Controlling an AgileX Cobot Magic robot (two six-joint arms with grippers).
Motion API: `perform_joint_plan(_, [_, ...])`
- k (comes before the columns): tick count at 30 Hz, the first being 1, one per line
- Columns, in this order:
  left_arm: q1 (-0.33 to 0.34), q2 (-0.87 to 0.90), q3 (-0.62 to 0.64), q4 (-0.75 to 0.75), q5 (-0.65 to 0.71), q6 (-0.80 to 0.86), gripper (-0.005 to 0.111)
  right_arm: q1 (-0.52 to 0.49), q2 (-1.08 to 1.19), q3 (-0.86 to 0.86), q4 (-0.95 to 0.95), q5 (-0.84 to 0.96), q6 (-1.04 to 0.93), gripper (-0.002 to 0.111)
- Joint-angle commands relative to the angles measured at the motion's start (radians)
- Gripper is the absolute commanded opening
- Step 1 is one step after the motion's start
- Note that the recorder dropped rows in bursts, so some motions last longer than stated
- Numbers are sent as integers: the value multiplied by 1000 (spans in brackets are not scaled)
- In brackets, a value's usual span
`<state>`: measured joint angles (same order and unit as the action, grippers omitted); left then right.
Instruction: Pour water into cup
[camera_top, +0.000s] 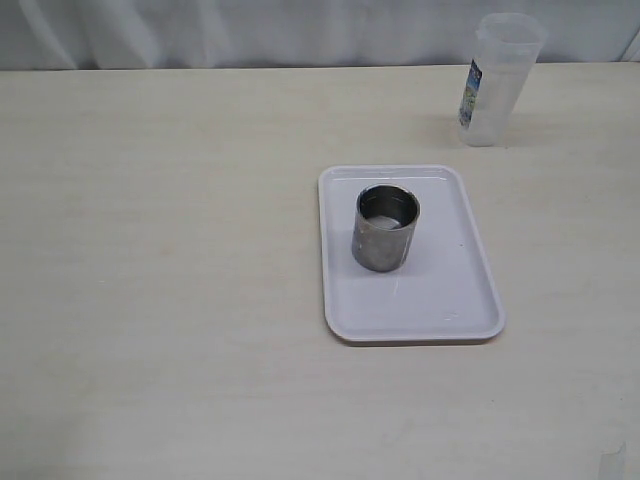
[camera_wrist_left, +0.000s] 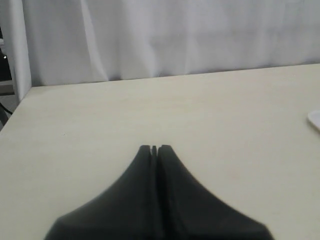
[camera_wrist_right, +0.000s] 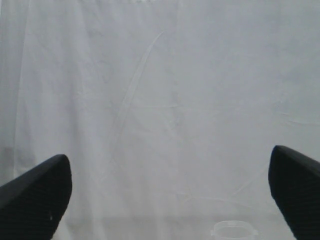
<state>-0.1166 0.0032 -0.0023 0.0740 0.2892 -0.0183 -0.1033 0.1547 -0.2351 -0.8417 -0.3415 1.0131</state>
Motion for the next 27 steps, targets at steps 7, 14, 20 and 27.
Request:
perform_joint_plan(7, [2, -3, 2, 5, 27, 8, 0, 0, -6, 3, -9, 3, 4, 110])
perform_joint_plan(14, [41, -3, 2, -7, 30, 18, 0, 0, -6, 3, -9, 3, 4, 110])
perform_joint_plan(20, [41, -3, 2, -7, 30, 18, 0, 0, -6, 3, -9, 3, 4, 110])
perform_joint_plan(27, [41, -3, 2, -7, 28, 18, 0, 0, -6, 3, -9, 3, 4, 110])
